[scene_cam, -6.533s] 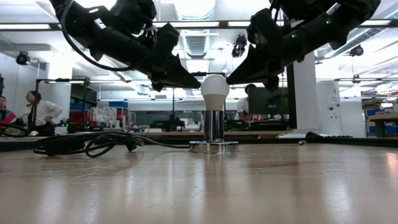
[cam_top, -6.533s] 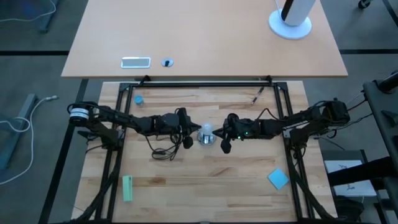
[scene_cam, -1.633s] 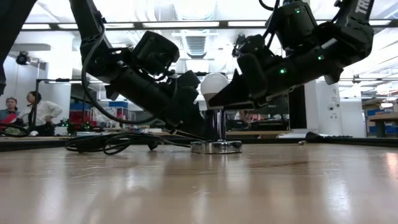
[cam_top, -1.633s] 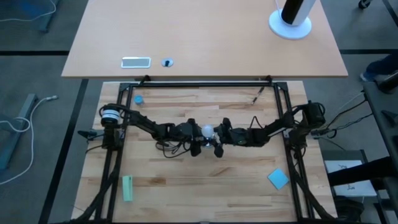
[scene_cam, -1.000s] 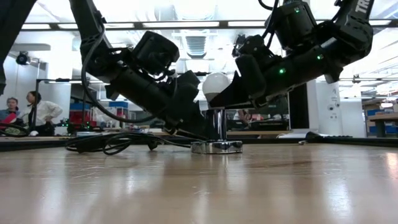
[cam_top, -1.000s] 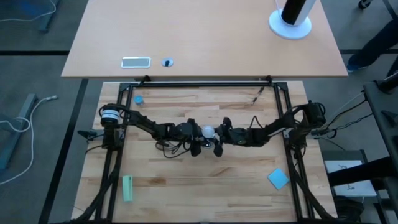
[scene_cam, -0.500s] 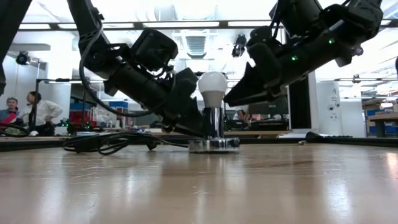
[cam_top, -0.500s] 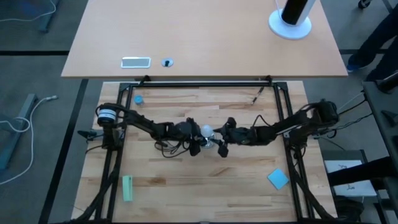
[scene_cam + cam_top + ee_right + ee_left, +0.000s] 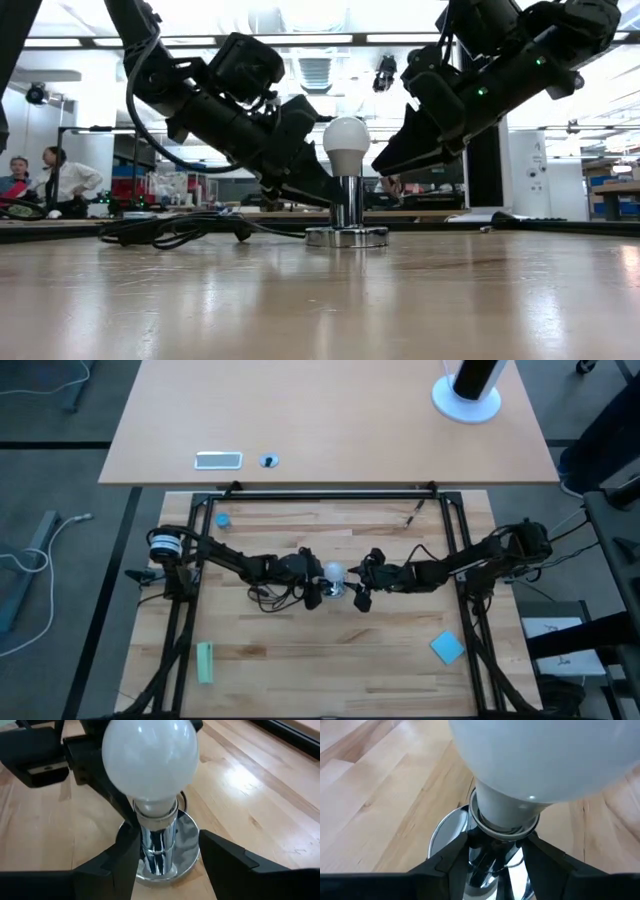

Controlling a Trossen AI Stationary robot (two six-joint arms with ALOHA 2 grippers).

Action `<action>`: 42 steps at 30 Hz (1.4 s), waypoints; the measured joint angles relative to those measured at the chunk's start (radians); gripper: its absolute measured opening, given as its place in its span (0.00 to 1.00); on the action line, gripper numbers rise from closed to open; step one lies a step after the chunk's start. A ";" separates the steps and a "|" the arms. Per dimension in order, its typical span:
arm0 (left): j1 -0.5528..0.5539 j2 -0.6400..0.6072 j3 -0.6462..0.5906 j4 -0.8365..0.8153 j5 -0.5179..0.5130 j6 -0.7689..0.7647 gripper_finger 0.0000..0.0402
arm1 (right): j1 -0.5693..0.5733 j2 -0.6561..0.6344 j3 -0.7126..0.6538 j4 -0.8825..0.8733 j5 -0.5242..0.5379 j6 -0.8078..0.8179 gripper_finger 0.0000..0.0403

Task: Screw lightbulb
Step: Insert the white lightbulb into the metal lamp

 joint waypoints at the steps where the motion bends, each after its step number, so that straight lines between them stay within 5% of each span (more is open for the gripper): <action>1: 0.000 -0.010 0.000 -0.020 0.000 0.000 0.40 | 0.000 0.000 0.000 -0.006 0.000 0.000 0.50; 8: 0.000 -0.144 0.000 -0.262 0.000 0.017 0.50 | 0.000 -0.005 0.000 -0.015 0.000 0.002 0.49; 18: 0.000 -0.299 -0.001 -0.367 0.000 0.063 0.56 | 0.000 -0.006 0.018 0.019 0.002 -0.013 0.49; 23: -0.002 -0.383 -0.002 -0.525 -0.032 0.048 0.44 | 0.000 -0.006 0.023 0.092 0.007 -0.053 0.41; 30: -0.006 -0.411 -0.002 -0.491 -0.049 0.116 0.05 | -0.023 -0.006 0.025 0.119 0.008 -0.097 0.06; 42: -0.030 -0.382 -0.002 -0.461 -0.008 0.124 0.01 | -0.029 -0.006 0.072 0.111 -0.015 -0.146 0.00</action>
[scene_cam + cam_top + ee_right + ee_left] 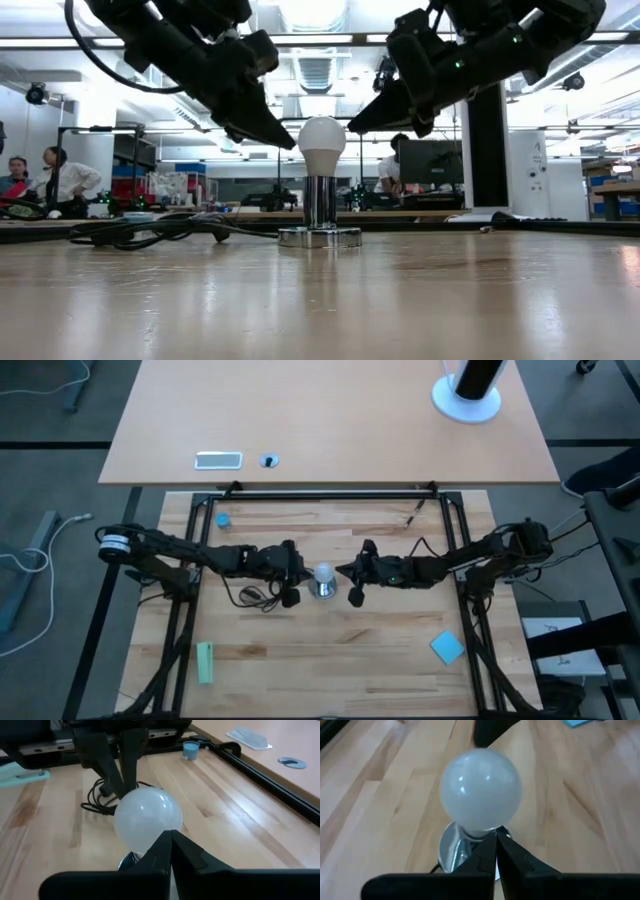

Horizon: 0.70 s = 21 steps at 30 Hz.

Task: Screw lightbulb
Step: Insert the white lightbulb into the metal lamp

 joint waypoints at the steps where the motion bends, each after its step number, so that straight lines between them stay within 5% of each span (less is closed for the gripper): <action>1: 0.000 0.000 0.000 0.003 0.015 0.000 0.00 | 0.000 0.000 0.000 -0.007 0.000 0.004 0.00; 21: -0.004 0.006 0.000 0.078 -0.013 0.018 0.00 | 0.000 0.000 0.000 -0.030 -0.029 0.014 0.00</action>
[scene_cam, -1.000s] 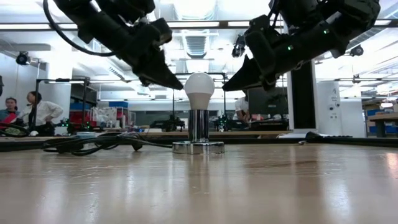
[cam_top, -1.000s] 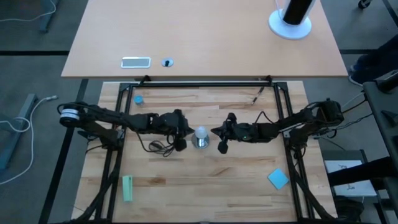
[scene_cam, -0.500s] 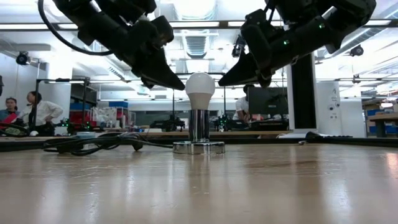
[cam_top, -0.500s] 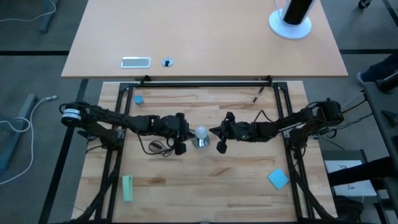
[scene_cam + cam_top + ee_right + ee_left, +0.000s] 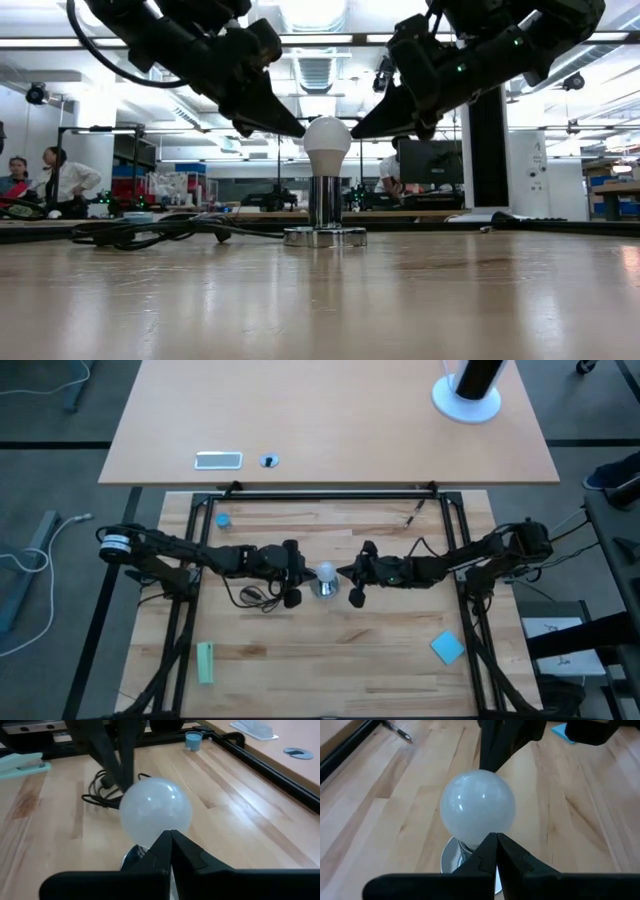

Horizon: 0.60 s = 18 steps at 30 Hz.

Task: Screw lightbulb
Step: Insert the white lightbulb into the metal lamp

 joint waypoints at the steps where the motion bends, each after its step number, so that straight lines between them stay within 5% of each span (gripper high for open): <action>1: 0.000 0.000 0.000 0.000 -0.005 0.000 0.00 | 0.000 0.000 0.000 0.000 -0.002 0.000 0.00; 18: 0.001 0.001 0.000 -0.036 -0.043 -0.026 0.00 | 0.001 0.001 0.000 0.009 -0.033 -0.005 0.00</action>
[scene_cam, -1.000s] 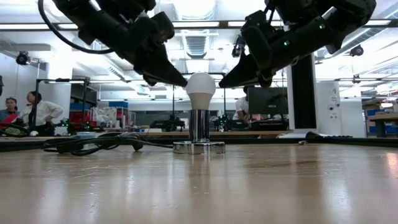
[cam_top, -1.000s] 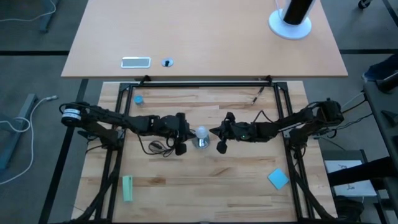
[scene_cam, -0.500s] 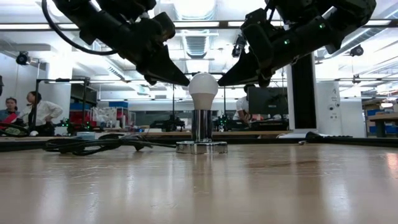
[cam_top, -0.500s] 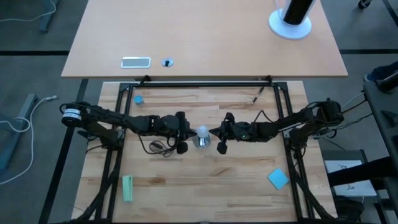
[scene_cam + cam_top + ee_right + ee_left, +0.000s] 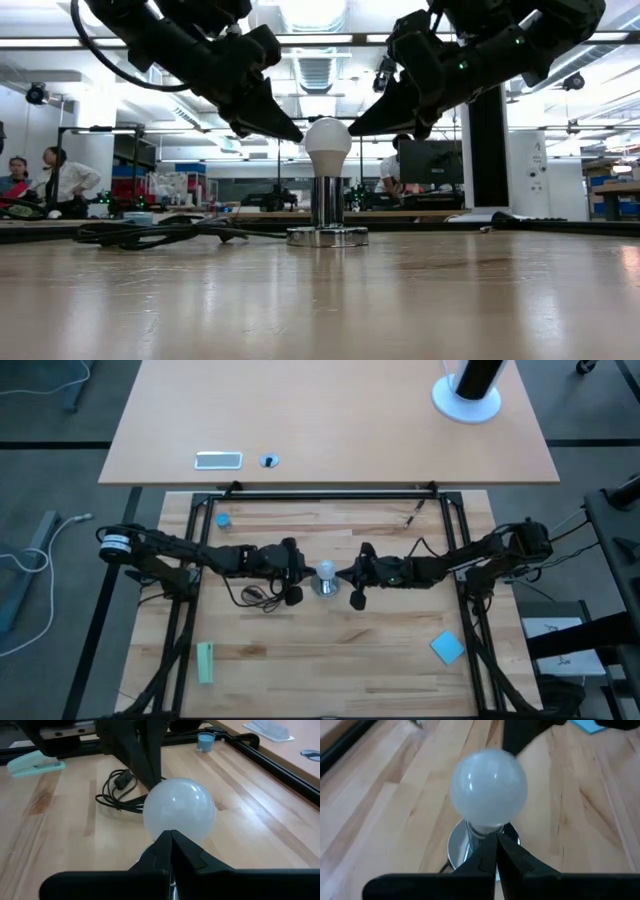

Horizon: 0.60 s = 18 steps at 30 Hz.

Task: Screw lightbulb
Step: Insert the white lightbulb into the metal lamp

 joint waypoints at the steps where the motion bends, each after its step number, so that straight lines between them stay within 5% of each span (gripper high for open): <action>1: 0.000 -0.001 0.000 -0.011 0.000 -0.008 0.00 | 0.001 -0.001 0.000 -0.010 0.022 0.015 0.00; 6: -0.005 -0.020 0.000 -0.020 0.002 -0.019 0.00 | -0.003 -0.013 -0.001 -0.077 0.115 0.046 0.00; 18: -0.006 0.010 0.000 0.044 0.011 0.012 0.00 | -0.024 0.063 0.028 0.021 0.070 0.016 0.00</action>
